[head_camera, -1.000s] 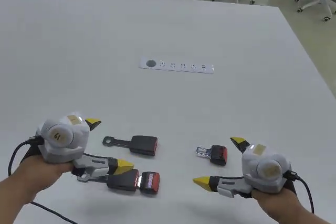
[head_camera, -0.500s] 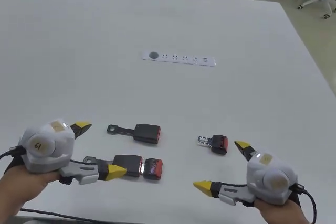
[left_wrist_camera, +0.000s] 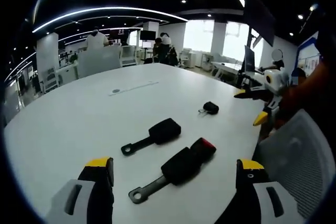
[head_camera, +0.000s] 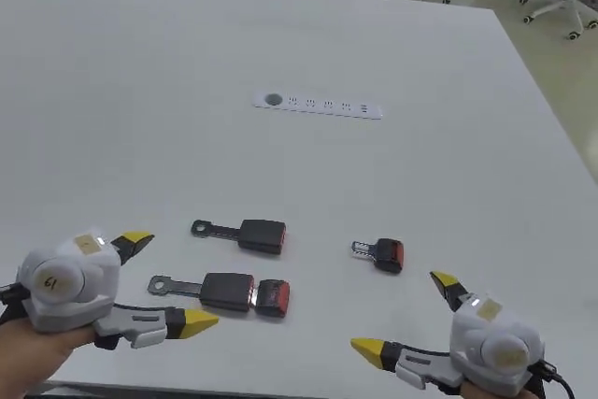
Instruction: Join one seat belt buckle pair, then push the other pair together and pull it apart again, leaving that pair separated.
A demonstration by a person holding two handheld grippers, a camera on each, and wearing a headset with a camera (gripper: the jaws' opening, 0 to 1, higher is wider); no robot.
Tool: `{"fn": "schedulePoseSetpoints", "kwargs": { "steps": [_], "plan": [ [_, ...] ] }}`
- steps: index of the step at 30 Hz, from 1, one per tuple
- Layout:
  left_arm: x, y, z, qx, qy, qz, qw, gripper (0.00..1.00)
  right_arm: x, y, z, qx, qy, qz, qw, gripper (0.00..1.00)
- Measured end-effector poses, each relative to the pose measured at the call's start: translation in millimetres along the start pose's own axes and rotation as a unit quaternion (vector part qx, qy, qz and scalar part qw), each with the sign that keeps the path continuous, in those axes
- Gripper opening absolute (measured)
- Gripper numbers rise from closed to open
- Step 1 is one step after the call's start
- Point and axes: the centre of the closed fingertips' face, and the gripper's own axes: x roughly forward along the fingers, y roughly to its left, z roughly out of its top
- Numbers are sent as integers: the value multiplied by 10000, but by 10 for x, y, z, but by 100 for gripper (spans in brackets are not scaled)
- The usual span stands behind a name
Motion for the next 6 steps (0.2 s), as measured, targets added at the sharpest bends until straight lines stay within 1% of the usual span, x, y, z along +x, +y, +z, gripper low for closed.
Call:
{"fn": "schedulePoseSetpoints", "kwargs": {
  "steps": [6],
  "plan": [
    [-77,-16,5,64,-28,0,10000,100,-59,-5,4,-34,-40,-49,10000,100]
  ]
}}
